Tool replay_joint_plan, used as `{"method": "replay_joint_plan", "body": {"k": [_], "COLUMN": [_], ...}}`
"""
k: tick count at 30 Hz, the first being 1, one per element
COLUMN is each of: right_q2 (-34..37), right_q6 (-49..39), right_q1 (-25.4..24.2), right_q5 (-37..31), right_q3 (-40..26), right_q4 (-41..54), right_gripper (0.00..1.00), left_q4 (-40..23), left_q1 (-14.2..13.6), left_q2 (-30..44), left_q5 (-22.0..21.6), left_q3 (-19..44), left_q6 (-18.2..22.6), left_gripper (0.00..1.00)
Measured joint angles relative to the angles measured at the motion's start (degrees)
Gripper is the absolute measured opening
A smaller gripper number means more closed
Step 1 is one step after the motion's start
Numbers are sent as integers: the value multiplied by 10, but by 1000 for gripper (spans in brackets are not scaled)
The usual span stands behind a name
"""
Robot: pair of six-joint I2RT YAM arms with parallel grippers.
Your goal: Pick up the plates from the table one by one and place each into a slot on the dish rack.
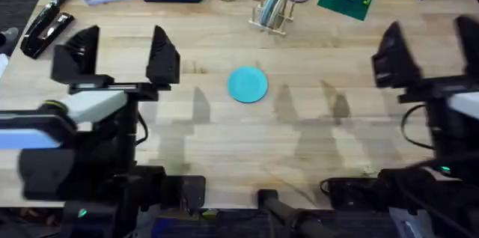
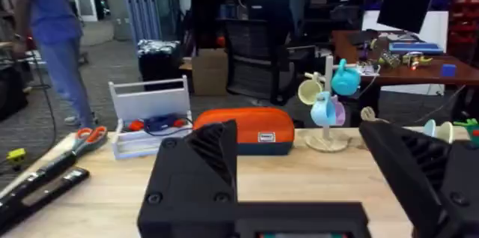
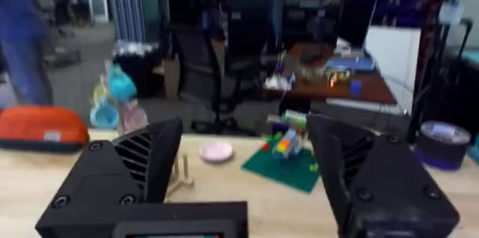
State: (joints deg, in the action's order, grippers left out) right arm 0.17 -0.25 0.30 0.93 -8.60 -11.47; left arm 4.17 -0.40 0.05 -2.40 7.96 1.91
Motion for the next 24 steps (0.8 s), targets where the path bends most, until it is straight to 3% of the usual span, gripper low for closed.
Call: {"method": "replay_joint_plan", "body": {"k": [10, 18, 24], "right_q2": [127, 276, 374], "right_q6": [0, 0, 0], "right_q1": [0, 0, 0], "right_q5": [-3, -2, -2], "right_q3": [-191, -377, -476], "right_q4": [169, 372, 496], "right_gripper": [994, 993, 993], "left_q4": [-180, -339, -471], "left_q1": [0, 0, 0], "left_q2": [48, 185, 309], "left_q5": [-20, -19, 20], "left_q3": [173, 347, 463], "left_q6": [11, 4, -2], "left_gripper": [994, 993, 992]}}
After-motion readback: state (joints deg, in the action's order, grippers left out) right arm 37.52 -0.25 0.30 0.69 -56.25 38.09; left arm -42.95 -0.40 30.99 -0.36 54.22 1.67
